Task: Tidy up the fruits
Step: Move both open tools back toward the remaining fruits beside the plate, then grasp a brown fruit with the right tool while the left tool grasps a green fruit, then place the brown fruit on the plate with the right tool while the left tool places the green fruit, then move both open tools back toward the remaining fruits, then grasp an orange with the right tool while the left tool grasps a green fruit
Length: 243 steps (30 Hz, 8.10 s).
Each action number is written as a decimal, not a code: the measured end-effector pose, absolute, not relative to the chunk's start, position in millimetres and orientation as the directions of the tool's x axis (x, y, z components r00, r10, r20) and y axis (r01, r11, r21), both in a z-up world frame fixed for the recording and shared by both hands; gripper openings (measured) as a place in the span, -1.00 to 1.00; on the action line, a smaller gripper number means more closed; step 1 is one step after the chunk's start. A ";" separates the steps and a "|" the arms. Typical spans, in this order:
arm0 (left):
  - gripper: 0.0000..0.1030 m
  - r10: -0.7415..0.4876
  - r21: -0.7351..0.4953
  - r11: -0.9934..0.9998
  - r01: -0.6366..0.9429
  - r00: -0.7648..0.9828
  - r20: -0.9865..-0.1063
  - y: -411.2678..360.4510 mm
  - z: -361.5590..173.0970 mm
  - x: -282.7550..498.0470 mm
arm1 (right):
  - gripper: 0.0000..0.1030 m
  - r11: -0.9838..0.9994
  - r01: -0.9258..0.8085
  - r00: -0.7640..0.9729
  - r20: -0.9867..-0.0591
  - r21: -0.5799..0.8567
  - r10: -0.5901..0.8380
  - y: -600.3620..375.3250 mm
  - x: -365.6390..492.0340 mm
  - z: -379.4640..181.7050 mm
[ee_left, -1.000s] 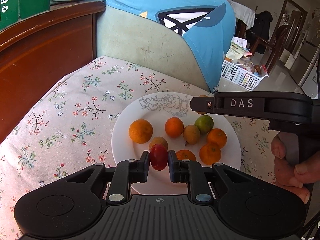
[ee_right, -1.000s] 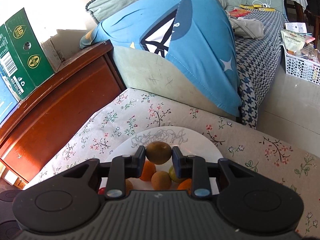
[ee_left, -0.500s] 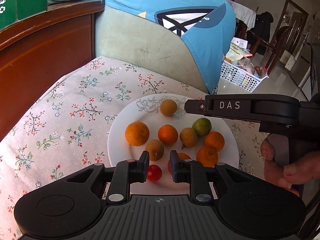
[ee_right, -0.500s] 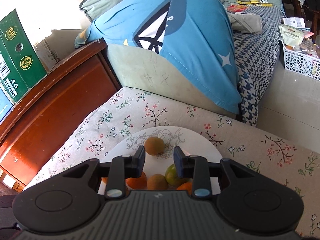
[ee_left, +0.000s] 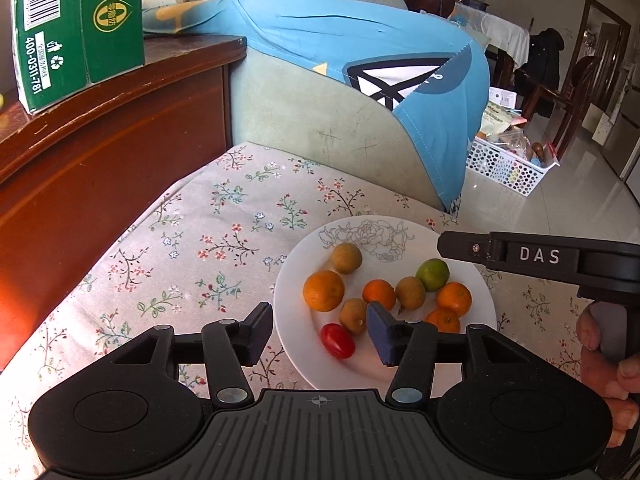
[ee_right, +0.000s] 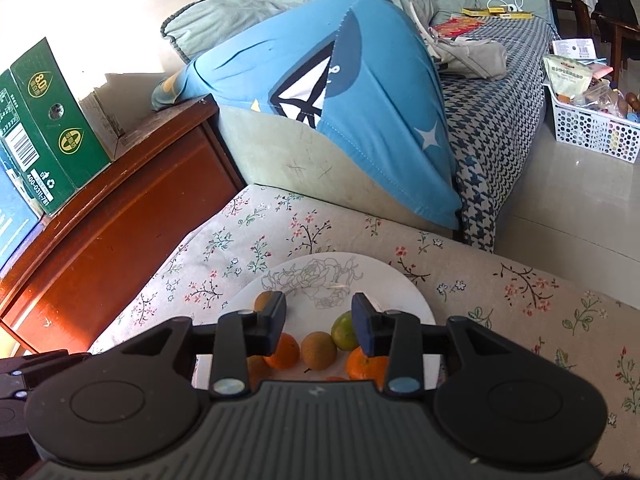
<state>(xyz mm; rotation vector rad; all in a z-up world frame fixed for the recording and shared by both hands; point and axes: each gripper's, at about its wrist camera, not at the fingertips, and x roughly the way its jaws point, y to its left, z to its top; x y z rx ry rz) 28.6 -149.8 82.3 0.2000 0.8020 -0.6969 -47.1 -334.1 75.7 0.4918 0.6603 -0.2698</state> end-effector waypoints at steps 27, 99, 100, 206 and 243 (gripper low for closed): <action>0.04 -0.431 -0.110 0.835 0.539 0.517 -0.740 -54.1 87.2 19.2 | -0.26 0.913 0.211 0.756 -0.650 0.349 0.074 -238.5 -110.8 86.1; -0.53 -0.449 -0.141 0.809 0.571 0.444 -0.775 -51.0 33.5 28.9 | -0.46 0.959 0.091 0.661 -0.736 0.270 0.145 -180.0 -86.9 34.2; -0.53 -0.456 -0.146 0.808 0.570 0.448 -0.769 -49.8 36.4 28.2 | -0.46 0.957 0.091 0.668 -0.730 0.274 0.145 -181.0 -87.0 36.7; 0.82 -0.401 -0.091 0.848 0.523 0.518 -0.756 -24.4 79.1 21.8 | 0.64 0.910 0.260 0.708 -0.705 0.324 0.049 -205.5 -119.0 59.4; 0.78 -0.400 -0.014 0.768 0.641 0.462 -0.792 -30.0 46.6 -4.2 | -0.46 0.908 0.208 0.681 -0.720 0.364 0.133 -198.7 -97.0 35.4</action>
